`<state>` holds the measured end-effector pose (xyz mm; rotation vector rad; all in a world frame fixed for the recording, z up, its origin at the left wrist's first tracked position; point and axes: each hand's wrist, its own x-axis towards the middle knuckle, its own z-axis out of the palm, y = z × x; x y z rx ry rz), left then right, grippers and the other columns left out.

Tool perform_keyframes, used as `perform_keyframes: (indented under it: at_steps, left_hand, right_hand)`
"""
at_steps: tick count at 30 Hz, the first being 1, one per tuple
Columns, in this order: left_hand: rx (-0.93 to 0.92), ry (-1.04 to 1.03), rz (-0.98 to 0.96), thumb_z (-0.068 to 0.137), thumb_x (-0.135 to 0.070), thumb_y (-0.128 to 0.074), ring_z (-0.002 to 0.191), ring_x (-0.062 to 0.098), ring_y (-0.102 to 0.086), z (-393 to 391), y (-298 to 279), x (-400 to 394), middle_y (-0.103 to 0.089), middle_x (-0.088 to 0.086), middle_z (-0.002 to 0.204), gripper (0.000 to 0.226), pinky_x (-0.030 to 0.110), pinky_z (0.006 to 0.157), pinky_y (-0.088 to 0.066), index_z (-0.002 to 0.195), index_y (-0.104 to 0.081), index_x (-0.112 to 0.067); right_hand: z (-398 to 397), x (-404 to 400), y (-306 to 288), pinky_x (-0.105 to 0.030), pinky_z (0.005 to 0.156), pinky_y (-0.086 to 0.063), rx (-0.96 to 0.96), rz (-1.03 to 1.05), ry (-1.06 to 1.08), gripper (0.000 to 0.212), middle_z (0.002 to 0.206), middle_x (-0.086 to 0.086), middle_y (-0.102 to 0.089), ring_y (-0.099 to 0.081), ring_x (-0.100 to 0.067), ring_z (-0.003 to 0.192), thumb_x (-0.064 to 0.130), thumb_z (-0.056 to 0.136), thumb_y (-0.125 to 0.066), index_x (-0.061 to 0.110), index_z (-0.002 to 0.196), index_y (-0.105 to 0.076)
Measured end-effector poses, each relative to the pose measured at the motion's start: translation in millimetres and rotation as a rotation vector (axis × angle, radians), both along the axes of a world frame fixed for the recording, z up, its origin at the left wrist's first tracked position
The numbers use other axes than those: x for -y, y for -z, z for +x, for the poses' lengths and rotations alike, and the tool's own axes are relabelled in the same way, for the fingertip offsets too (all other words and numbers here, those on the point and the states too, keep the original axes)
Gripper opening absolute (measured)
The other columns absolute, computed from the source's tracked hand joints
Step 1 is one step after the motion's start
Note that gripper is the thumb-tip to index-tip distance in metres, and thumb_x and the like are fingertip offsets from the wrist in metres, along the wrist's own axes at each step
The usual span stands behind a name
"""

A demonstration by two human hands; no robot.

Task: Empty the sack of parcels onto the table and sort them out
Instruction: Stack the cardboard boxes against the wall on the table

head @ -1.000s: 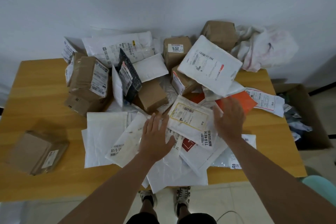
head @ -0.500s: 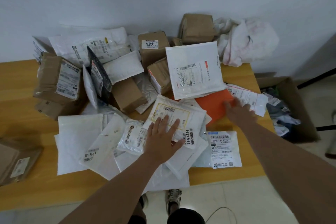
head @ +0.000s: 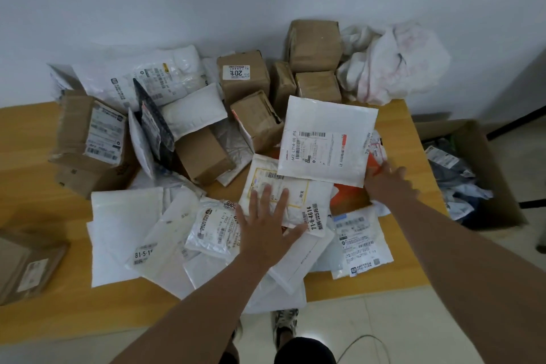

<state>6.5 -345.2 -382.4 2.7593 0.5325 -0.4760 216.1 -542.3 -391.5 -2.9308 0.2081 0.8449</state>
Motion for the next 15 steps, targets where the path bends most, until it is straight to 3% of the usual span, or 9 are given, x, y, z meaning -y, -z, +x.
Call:
perform_keyframes:
  at_steps: [2,5,7,9,12,15]
  left_hand:
    - [-0.009,-0.012,-0.013,0.083,-0.084,-0.019,0.149,0.031,0.012,5.7,-2.9,5.0,0.014,0.001,0.163,0.087,0.063,0.113,0.004,0.151,0.012,-0.04]
    - [0.01,-0.002,-0.036,0.085,-0.082,-0.02,0.15,0.029,0.009,10.4,-5.2,10.0,0.012,0.002,0.163,0.085,0.059,0.115,0.0,0.151,0.013,-0.04]
    - [0.059,0.004,-0.06,0.087,-0.079,-0.023,0.15,0.029,0.004,10.9,-3.8,12.0,0.008,0.003,0.163,0.083,0.055,0.118,-0.005,0.152,0.01,-0.039]
    - [0.118,-0.002,-0.078,0.088,-0.076,-0.026,0.15,0.03,-0.003,11.4,-1.9,13.9,0.001,0.005,0.164,0.082,0.052,0.12,-0.011,0.154,0.004,-0.036]
    - [0.171,-0.023,-0.12,0.089,-0.07,-0.032,0.147,0.034,-0.015,11.4,2.0,15.2,-0.018,0.012,0.16,0.079,0.053,0.118,-0.021,0.153,-0.017,-0.025]
    - [0.249,-0.023,-0.162,0.088,-0.061,-0.041,0.138,0.033,-0.032,9.6,5.7,12.1,-0.037,0.014,0.148,0.072,0.052,0.11,-0.035,0.142,-0.036,-0.014]
  right_hand:
    - [-10.0,-4.8,-1.0,-0.053,0.099,-0.042,0.024,0.075,0.009,0.05,0.135,-0.022,-0.046,-0.047,-0.043,0.12,0.041,0.098,-0.03,0.01,0.135,-0.043]
    - [-11.3,-9.9,-16.7,-0.054,0.101,-0.039,0.071,0.064,0.118,0.05,0.136,-0.018,-0.045,-0.043,-0.041,0.124,0.045,0.098,-0.03,0.011,0.133,-0.043]
    - [-10.0,-20.6,-31.6,-0.056,0.104,-0.035,0.291,0.136,0.156,0.054,0.141,-0.018,-0.04,-0.039,-0.042,0.128,0.05,0.101,-0.027,0.013,0.139,-0.039]
    - [-11.1,-40.5,-41.7,-0.054,0.106,-0.034,0.464,0.412,0.105,0.062,0.146,-0.018,-0.037,-0.037,-0.041,0.131,0.053,0.099,-0.038,0.013,0.147,-0.032]
    - [-20.6,-71.2,-39.2,-0.051,0.109,-0.036,0.285,0.647,0.081,0.102,0.153,-0.014,-0.023,-0.033,-0.034,0.137,0.065,0.082,-0.062,0.024,0.155,-0.004]
    - [-26.4,-66.9,-28.8,-0.047,0.106,-0.04,0.21,0.64,0.137,0.112,0.144,-0.014,-0.021,-0.039,-0.035,0.127,0.057,0.075,-0.075,0.032,0.155,-0.001]
